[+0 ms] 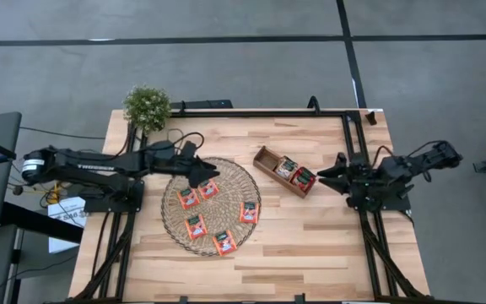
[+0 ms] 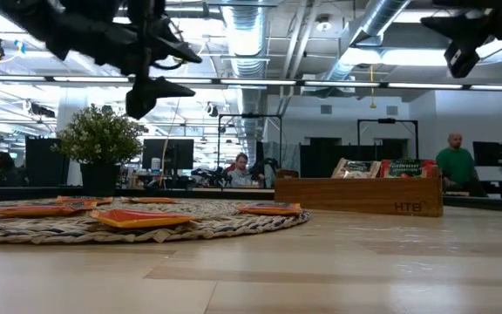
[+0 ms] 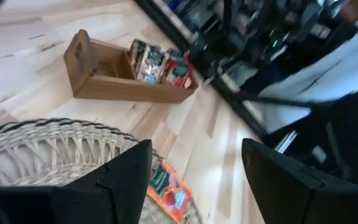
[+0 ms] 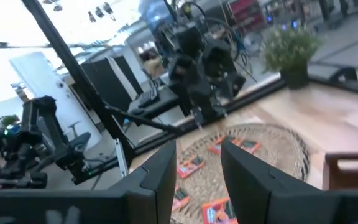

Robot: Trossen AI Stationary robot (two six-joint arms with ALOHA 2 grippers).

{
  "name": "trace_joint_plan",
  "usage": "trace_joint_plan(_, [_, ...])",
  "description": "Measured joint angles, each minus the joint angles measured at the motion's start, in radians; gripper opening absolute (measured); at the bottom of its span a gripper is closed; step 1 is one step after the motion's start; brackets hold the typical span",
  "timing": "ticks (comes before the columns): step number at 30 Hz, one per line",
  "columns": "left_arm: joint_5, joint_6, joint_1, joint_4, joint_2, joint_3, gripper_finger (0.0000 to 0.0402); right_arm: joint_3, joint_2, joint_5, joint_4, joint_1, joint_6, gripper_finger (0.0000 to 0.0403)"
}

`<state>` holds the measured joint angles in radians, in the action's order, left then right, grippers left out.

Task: Pick & Place Tea
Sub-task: Put the orange tea bag into the left section of the wooden organizer

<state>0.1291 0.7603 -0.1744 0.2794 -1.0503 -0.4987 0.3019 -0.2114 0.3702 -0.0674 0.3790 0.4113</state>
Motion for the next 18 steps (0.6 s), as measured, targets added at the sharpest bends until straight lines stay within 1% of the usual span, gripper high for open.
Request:
trace_joint_plan(1, [0.001, -0.02, 0.003, -0.042, -0.017, -0.029, 0.0241, 0.0, 0.016, 0.0, -0.004, 0.0, -0.012, 0.0118])
trace_joint_plan(3, [0.001, -0.054, 0.005, -0.194, -0.059, -0.107, 0.0241, 0.0, 0.044, 0.0, -0.012, 0.0, -0.019, 0.0118])
trace_joint_plan(5, [-0.008, -0.076, 0.005, -0.404, -0.105, -0.193, 0.0241, 0.0, 0.067, 0.0, -0.028, 0.0, -0.019, 0.0118])
trace_joint_plan(8, [-0.051, -0.112, 0.005, -0.716, -0.185, -0.328, 0.0241, 0.0, 0.089, 0.0, -0.049, 0.0, -0.02, 0.0118])
trace_joint_plan(11, [-0.106, -0.142, 0.005, -0.959, -0.274, -0.439, 0.0241, 0.0, 0.096, -0.001, -0.065, 0.0, -0.019, 0.0118])
trace_joint_plan(12, [-0.12, -0.152, 0.005, -1.009, -0.301, -0.468, 0.0241, 0.0, 0.096, -0.001, -0.065, 0.0, -0.019, 0.0118])
trace_joint_plan(14, [-0.142, -0.17, 0.004, -1.053, -0.35, -0.507, 0.0241, 0.0, 0.096, -0.001, -0.066, 0.0, -0.019, 0.0118])
trace_joint_plan(18, [-0.15, -0.173, 0.004, -1.079, -0.437, -0.519, 0.0241, 0.0, 0.096, -0.001, -0.067, 0.0, -0.019, 0.0118])
